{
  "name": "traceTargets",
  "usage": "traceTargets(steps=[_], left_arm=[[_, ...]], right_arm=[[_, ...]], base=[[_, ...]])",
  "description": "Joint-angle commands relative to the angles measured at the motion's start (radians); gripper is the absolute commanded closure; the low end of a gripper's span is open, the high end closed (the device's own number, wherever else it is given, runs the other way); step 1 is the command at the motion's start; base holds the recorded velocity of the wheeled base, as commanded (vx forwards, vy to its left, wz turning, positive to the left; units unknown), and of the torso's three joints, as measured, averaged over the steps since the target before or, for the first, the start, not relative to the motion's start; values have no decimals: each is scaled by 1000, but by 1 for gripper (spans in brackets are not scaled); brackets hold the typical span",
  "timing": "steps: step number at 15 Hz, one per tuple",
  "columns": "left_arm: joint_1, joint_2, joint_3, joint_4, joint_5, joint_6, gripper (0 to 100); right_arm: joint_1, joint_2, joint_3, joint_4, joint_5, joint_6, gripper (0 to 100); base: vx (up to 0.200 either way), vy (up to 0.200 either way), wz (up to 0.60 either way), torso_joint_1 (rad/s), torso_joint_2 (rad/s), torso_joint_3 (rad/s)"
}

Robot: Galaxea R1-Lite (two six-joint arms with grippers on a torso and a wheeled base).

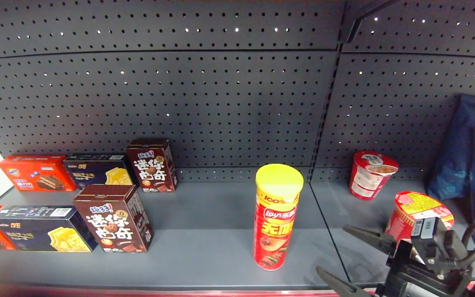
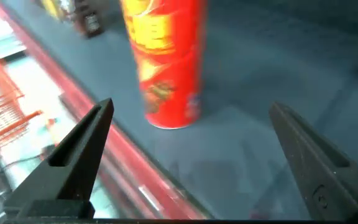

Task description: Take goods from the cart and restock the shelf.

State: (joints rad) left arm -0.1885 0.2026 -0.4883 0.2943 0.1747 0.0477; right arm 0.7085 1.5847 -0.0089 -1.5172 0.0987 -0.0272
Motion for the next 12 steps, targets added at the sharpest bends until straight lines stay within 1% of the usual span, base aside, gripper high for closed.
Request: traceTargets(steps=[1, 2, 4, 5, 6, 7, 8, 9, 10, 11, 12], left_arm=[[-29, 31, -27, 0, 2, 0, 100], [-48, 69, -55, -1, 2, 0, 100], [-60, 132, -110, -4, 0, 3, 100], [-71, 169, -142, -4, 0, 3, 100], [-86, 190, -167, -4, -1, 3, 100], [-131, 225, -190, -4, -11, 3, 100], [-166, 244, -204, -4, -44, 3, 100], [-189, 271, -231, -3, -84, 3, 100], [-195, 302, -273, 5, -123, 1, 100], [-195, 339, -302, 3, -159, -2, 100], [-195, 370, -320, 2, -198, -3, 100]], right_arm=[[-24, -91, -23, 38, 1, -8, 0], [-27, -137, -91, 132, -2, -28, 0], [-21, -275, -217, 416, -4, -42, 0], [-17, -373, -298, 632, -4, -42, 0], [-15, -457, -367, 819, -5, -42, 0], [-14, -577, -444, 1046, -7, -43, 0], [-23, -640, -454, 1121, -8, -43, 0], [-26, -683, -454, 1158, -33, -42, 0], [-21, -718, -442, 1195, -103, -43, 0], [-6, -756, -434, 1244, -152, -43, 0], [9, -801, -436, 1278, -157, -37, 0]], base=[[0, 0, 0, 0, 0, 0], [0, 0, 0, 0, 0, 0], [0, 0, 0, 0, 0, 0], [0, 0, 0, 0, 0, 0], [0, 0, 0, 0, 0, 0], [0, 0, 0, 0, 0, 0], [0, 0, 0, 0, 0, 0], [0, 0, 0, 0, 0, 0], [0, 0, 0, 0, 0, 0], [0, 0, 0, 0, 0, 0], [0, 0, 0, 0, 0, 0]])
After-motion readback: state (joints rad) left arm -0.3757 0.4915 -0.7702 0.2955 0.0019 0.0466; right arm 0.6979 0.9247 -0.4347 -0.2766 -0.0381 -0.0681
